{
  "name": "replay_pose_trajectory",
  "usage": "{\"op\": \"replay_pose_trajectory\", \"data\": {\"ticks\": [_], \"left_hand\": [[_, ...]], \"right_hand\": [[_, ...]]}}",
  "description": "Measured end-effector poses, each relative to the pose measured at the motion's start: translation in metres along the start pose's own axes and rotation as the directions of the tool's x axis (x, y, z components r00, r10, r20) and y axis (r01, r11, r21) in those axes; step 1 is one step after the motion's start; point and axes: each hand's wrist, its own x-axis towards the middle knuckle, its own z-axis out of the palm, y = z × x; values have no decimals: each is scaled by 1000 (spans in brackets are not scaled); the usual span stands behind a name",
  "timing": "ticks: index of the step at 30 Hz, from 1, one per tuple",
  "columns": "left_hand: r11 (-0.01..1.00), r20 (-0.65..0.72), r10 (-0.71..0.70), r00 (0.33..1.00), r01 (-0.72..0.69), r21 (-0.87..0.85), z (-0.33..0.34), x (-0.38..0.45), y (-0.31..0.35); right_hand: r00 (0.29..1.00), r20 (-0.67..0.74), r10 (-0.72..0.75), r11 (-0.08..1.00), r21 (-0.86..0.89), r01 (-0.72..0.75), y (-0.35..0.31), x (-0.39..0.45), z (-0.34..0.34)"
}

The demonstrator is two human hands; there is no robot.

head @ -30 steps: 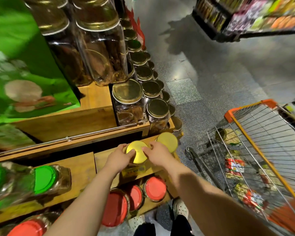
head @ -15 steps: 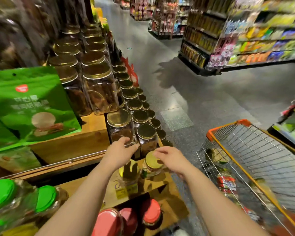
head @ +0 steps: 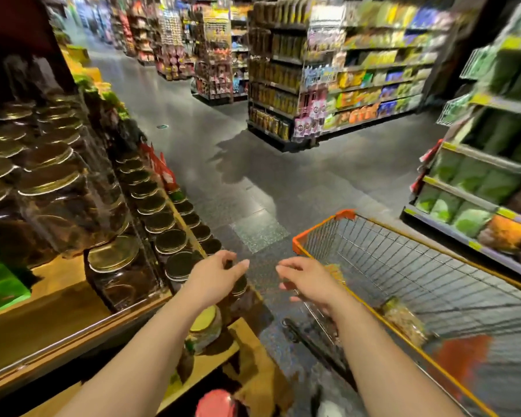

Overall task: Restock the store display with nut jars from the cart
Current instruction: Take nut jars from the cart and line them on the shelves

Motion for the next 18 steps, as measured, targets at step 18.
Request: {"op": "replay_pose_trajectory", "data": {"ticks": [18], "left_hand": [[1000,288,-30,957,28,10,231,150,189]], "right_hand": [[917,-219,334,898,371,-238,151,54,-277]]}}
